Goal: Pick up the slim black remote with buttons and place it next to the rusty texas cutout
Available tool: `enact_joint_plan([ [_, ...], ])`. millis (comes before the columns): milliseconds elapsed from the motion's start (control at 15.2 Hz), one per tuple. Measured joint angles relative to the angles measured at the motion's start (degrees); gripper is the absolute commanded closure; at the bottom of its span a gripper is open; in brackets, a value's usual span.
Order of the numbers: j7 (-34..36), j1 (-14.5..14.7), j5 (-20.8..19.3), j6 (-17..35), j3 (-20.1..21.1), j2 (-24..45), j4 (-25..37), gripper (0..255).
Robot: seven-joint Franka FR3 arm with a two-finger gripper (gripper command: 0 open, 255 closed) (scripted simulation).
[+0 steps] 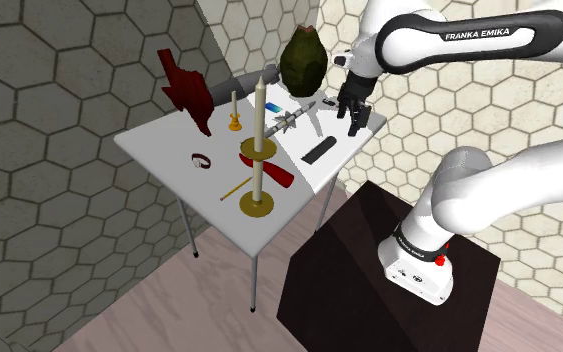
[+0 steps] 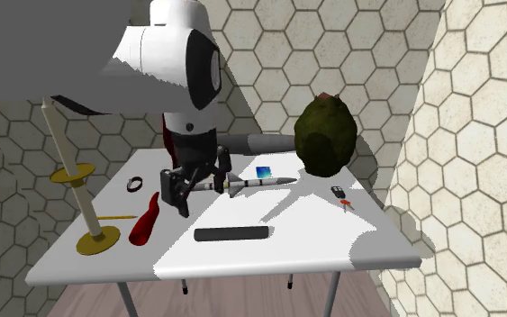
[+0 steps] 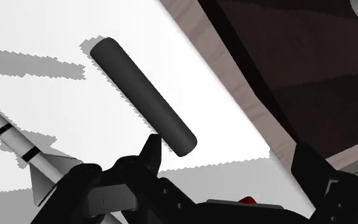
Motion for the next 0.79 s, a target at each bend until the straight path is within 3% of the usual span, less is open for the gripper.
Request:
enact_joint_plan([
  [396, -19.35, 4.61, -4.86, 14.78, -9.03, 9.48, -2.87, 0],
  [660, -33.11, 9.17, -5.46, 24.61, -15.44, 18.17, -2.31, 0],
  [792, -35.97, 10.58, -5.05, 27.14, -16.6, 20.65, -2.04, 0],
])
